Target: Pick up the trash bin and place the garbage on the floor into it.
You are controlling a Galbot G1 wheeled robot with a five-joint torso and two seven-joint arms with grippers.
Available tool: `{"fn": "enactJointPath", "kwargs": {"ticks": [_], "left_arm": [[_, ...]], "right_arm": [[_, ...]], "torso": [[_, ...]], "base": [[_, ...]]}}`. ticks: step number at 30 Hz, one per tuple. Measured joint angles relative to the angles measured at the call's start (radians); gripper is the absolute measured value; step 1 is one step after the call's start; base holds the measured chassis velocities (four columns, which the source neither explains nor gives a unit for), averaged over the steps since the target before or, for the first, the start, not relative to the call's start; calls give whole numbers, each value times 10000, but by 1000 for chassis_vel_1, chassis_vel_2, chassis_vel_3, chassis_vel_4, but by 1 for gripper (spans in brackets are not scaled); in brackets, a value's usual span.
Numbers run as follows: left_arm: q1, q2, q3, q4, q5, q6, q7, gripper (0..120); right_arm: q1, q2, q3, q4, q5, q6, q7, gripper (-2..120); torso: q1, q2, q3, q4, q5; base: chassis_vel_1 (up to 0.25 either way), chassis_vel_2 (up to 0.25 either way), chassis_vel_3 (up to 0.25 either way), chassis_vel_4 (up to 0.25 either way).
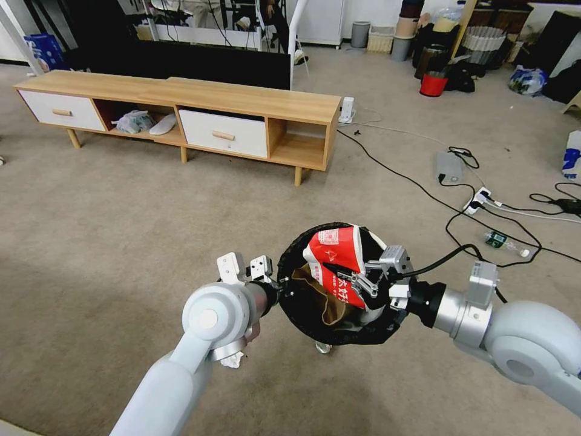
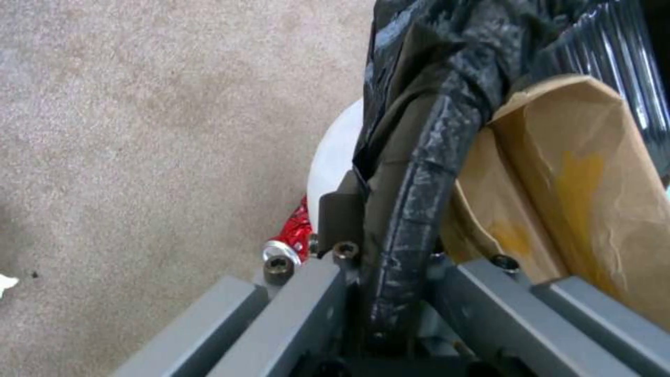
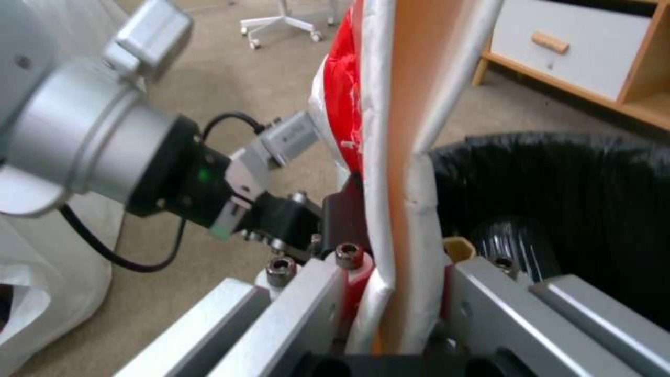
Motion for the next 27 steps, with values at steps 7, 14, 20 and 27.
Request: {"fn": "enactJointPath", "kwargs": {"ticks": [7,14,20,27], "left_arm": [[-24,-99,0,-38,-64,-2,0,0],[-49,-212,-15,-50,-54,-3,-2,0],[-91,-168,-66,-135,-107,-5,-3,0],[-3,-214,-136,-233,-166,-12,-7,0]], "right_arm": [[37,168,-273,-205,-167,2,5,0],[56,224,-448,-429,-343,4,8,0],[148,306,-671,-643,-451,2,24,0],[214,477,-900,-1001,-639,0,29,0]], "torso": [[0,0,0,0,0],[0,0,0,-1,0],[0,0,0,-1,0],[0,0,0,-1,0]], "base": [[0,0,0,0],[0,0,0,0],[0,0,0,0],[0,0,0,0]]}}
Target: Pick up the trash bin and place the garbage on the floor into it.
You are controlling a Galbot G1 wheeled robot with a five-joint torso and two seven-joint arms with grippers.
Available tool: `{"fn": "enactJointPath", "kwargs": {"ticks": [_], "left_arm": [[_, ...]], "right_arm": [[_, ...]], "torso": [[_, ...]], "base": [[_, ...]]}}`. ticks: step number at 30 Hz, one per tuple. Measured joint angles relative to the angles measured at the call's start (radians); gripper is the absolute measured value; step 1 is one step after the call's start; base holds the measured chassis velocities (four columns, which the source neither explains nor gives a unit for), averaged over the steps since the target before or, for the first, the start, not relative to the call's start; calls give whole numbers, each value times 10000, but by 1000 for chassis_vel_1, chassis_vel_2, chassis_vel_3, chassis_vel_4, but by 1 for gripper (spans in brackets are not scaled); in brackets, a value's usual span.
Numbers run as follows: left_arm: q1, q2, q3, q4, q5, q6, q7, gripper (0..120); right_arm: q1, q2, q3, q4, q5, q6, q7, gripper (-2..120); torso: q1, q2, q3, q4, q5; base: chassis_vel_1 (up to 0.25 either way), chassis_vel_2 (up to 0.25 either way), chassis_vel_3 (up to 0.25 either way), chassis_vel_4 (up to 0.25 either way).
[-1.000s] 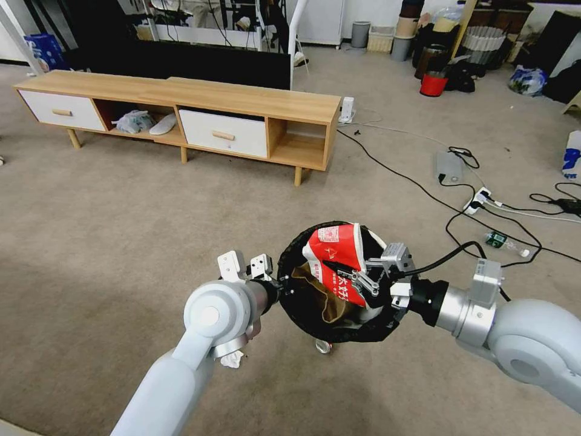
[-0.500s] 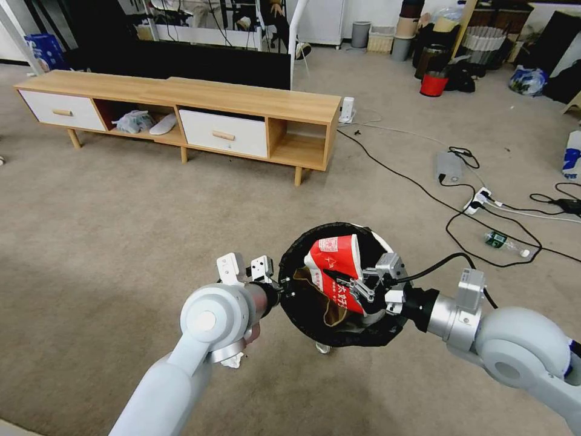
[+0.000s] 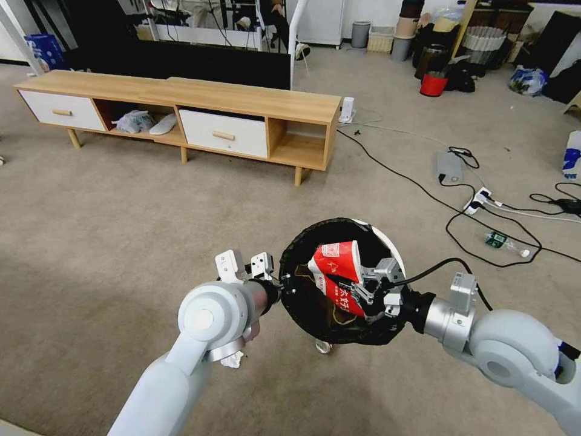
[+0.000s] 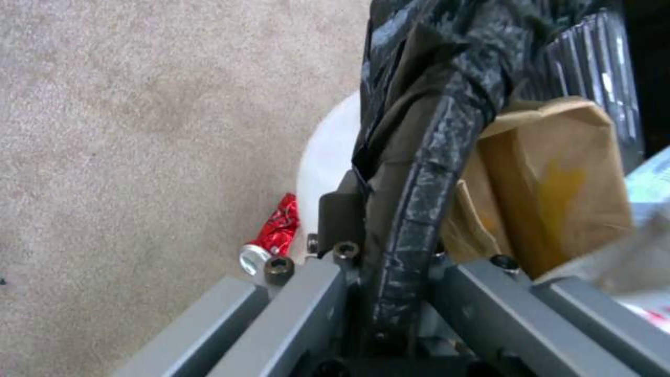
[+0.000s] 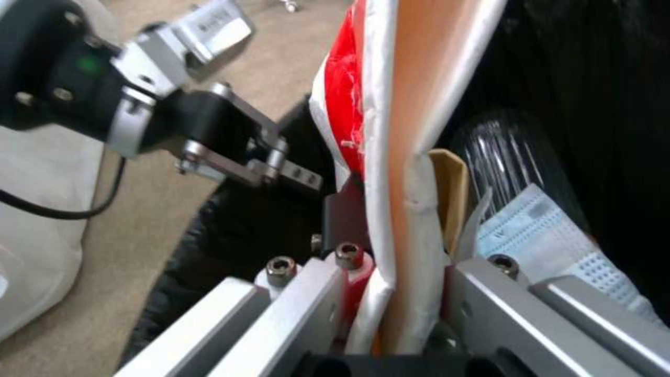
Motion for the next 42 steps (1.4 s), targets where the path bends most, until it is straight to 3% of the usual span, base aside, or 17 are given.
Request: {"fn": "enactJointPath", "kwargs": {"ticks": [21,33,42], "left_arm": [[380,189,-273,-548,-368,-65,-33,0],[452,-16,-322,-567,-391,-60,-35,0],[334,-233,-307,-370,-349,-63,-35,0]], "right_arm": [[393,485,-492,-731,-228,25,41,0],[546,696,-675,-1075,-288,51,76,0],[463,653,-632,-987,-305,86,119,27]], "torso": [[0,-3,0,0,-1],[0,-2,0,0,0],[0,-2,0,0,0]], "base": [[0,0,0,0],[0,0,0,0],[0,0,0,0]]}}
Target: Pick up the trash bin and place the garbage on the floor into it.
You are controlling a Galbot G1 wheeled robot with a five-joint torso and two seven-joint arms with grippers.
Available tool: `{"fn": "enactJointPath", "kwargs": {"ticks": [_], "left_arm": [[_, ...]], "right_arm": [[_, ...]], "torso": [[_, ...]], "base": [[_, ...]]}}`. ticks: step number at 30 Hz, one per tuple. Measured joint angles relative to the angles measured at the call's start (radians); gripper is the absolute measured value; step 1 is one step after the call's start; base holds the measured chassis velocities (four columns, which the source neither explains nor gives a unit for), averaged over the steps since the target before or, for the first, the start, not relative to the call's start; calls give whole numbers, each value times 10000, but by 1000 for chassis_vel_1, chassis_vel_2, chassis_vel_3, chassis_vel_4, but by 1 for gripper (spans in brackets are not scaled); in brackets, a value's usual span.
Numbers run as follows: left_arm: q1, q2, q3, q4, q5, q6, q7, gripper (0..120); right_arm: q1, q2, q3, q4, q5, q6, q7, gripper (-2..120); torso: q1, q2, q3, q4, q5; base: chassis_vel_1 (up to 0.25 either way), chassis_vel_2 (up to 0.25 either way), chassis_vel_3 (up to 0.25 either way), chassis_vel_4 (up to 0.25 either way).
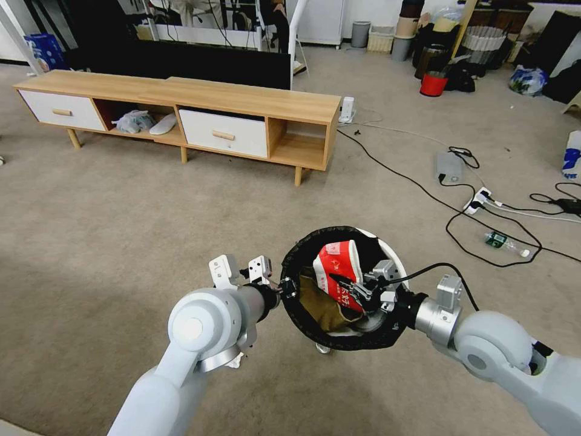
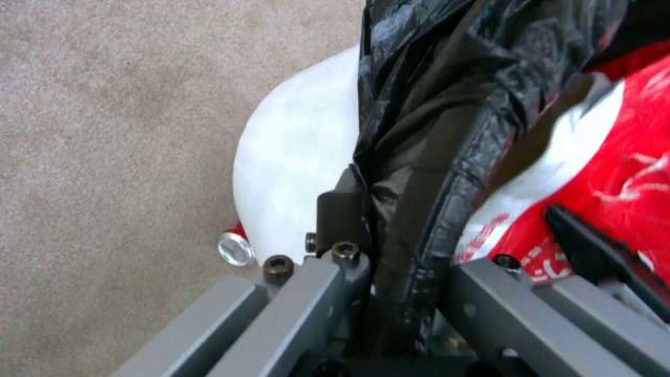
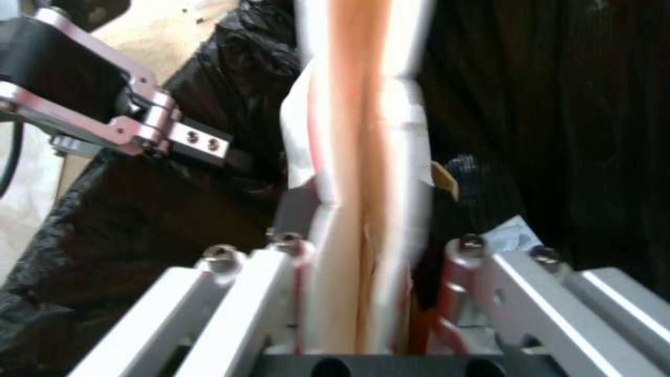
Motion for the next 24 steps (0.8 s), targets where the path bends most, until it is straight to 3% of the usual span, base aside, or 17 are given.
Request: {"fn": "enactJointPath", "kwargs": {"ticks": [2,10,24], "left_arm": [[-64,-77,0,78,0,-24,-1,0],[-89,-164,-17,182,-1,-66,-53,0],[32,-257,-284,178,-38,-142,-170,0]], "right_arm": [[-12,-33,45,83,6,9,2,39],[-27,-58,64,241,18,9,-4,64],[-119,-52,135,314,27,9,-51,68]], "torso": [[0,1,0,0,0],[0,2,0,0,0],[0,2,0,0,0]], "base": [[0,0,0,0],[0,0,0,0],[0,0,0,0]]}}
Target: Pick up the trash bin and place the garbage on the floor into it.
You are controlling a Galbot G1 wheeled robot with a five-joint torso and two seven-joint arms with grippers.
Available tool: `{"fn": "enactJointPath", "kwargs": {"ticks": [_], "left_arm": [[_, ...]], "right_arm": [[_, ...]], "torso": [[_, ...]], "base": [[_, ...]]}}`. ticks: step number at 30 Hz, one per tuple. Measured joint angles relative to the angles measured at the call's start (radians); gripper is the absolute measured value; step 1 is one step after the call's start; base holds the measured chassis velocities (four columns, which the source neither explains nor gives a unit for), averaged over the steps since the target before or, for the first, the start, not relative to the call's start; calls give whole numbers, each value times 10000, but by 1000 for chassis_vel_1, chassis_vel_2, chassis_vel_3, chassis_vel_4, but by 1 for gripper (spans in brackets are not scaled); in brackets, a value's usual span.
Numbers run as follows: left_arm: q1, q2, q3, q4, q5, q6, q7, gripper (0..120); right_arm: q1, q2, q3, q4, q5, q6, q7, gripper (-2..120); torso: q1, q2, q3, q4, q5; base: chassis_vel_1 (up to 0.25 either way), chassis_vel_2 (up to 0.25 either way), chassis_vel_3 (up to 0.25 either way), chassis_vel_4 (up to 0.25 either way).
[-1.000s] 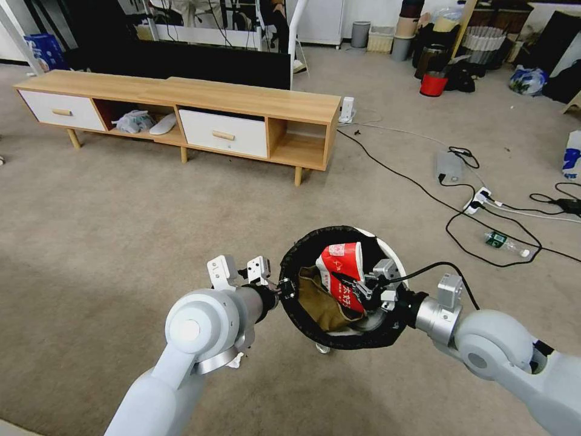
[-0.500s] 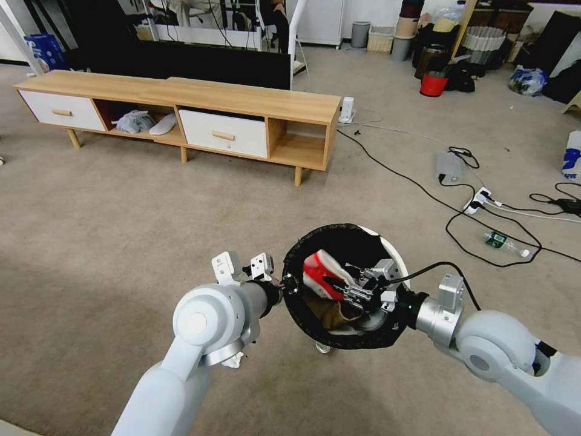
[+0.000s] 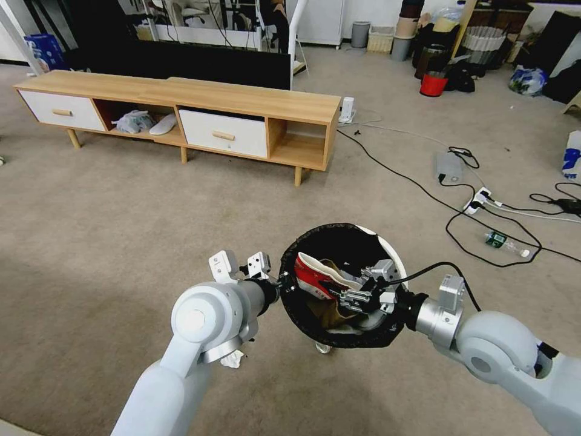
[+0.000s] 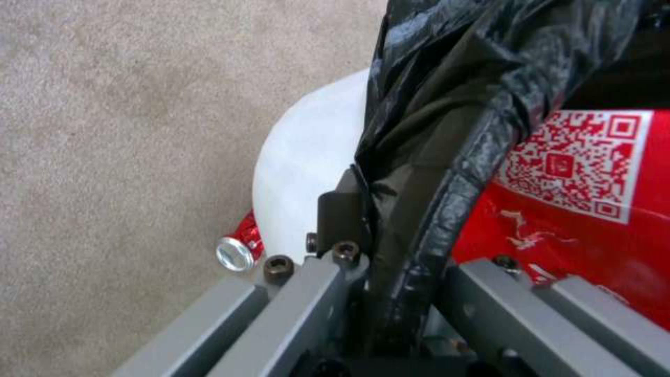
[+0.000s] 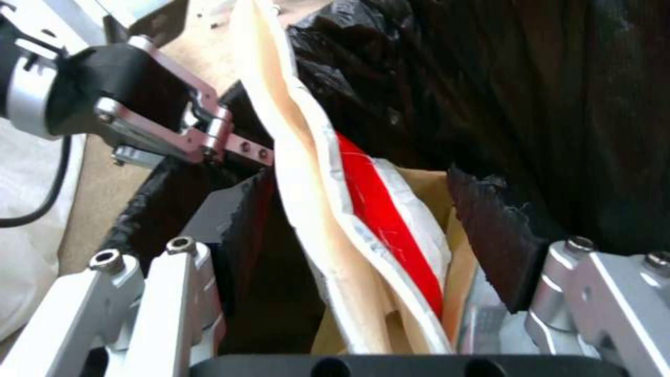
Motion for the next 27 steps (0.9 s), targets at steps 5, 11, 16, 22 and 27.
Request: {"fn": "enactJointPath", "kwargs": {"ticks": [5,11,16,22,27], "left_arm": [[74,22,-14,-54,-10,-8,-34,0],[47,-6,-32,-71,-41,-41,-116,0],[-73,-113,1,-30,-13,-61,-189,0],[-152,-205,14,70,35,-65,-199,0],[-217,-256,17,202,119,-93,-211,0]], "right_arm": [[-3,60,0,-90,-36,18,4,68],[91,176,-73,-170,-48,32,174,67],[281,275,-211,-188,41,-12,424,53],[298,259,-238,-139,121,-27,463,36],[213,210,-169,-44,150,-28,494,23]], "torso": [[0,0,0,1,0],[0,0,0,0,1],[0,1,0,1,0],[0,0,0,1,0],[0,0,0,0,0]], "base": [[0,0,0,0],[0,0,0,0],[0,0,0,0],[0,0,0,0],[0,0,0,0]]}}
